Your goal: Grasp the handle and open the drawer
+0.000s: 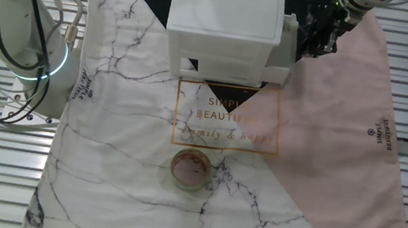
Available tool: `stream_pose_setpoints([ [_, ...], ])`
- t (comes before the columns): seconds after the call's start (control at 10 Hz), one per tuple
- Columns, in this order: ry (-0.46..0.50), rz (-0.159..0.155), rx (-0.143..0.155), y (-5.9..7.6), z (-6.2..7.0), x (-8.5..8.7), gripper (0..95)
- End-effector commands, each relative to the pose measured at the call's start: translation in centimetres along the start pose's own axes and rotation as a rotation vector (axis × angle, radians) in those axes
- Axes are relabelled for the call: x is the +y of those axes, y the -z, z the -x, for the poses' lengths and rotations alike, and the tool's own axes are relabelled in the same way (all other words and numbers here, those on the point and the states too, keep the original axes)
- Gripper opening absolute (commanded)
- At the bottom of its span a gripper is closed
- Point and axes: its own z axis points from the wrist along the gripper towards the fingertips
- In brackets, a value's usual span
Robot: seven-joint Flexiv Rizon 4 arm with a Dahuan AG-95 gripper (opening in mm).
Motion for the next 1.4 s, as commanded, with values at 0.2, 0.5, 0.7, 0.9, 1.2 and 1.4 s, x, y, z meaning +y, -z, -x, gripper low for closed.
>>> stream_pose_setpoints([
  [0.2, -0.001, -0.003, 0.000, 0.11, 0.10, 0.11, 0.0],
  [0.5, 0.001, -0.004, -0.001, 0.02, 0.36, 0.18, 0.0],
  [0.7, 0.003, -0.007, 0.000, 0.11, 0.62, 0.32, 0.0],
  [0.9, 0.005, -0.008, -0.001, 0.05, 0.72, 0.30, 0.0],
  [1.2, 0.009, -0.009, -0.004, -0.07, 0.78, 0.20, 0.0],
  [1.4, 0.010, -0.008, -0.006, -0.10, 0.80, 0.18, 0.0],
])
